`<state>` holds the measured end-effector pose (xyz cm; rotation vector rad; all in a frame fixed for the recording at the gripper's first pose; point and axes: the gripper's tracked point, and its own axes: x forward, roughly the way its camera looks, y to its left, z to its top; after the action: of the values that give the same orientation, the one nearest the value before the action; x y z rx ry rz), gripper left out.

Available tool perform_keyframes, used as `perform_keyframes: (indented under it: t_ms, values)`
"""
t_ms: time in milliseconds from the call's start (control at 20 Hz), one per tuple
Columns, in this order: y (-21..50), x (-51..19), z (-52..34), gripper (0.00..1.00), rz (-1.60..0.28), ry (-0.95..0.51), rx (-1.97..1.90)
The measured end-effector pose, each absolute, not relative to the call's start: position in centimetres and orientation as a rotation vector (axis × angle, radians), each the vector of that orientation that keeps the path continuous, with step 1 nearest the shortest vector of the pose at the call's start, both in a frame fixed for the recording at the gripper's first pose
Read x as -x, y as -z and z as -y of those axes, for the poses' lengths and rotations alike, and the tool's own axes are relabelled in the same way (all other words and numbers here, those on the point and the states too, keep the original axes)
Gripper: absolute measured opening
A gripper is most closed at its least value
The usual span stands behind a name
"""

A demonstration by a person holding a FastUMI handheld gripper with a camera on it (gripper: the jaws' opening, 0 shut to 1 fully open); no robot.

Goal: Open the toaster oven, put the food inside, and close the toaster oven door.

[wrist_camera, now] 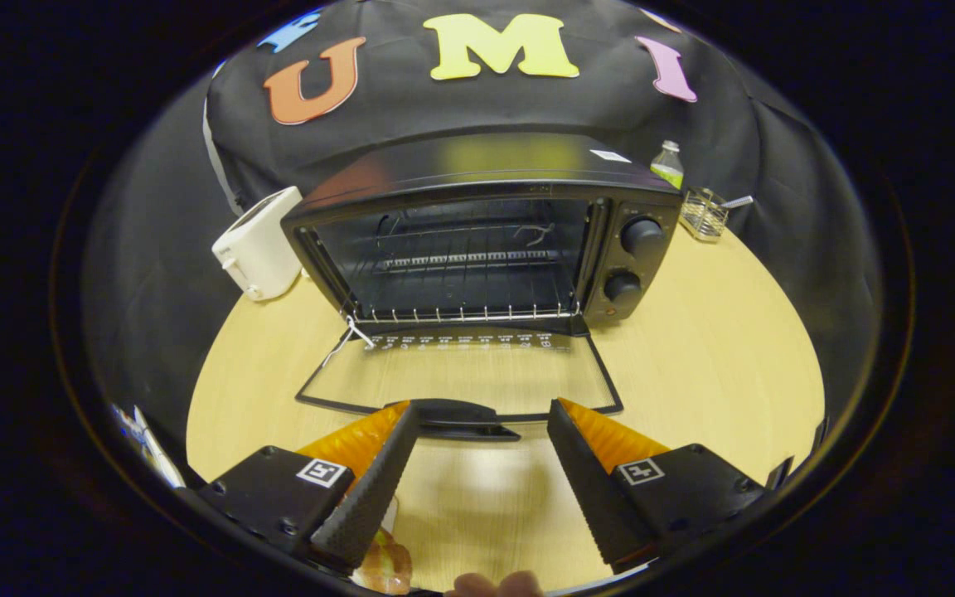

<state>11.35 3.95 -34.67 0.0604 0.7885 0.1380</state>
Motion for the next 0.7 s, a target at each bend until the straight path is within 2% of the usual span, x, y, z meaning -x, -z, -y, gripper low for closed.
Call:
perform_keyframes:
  t_ms: [450,700]
  values:
    - [37.4,-11.1,-3.8,1.00,-0.859,-0.122,-0.073]
    - [34.8,-8.4,-3.9,1.00,-0.838,-0.162,-0.073]
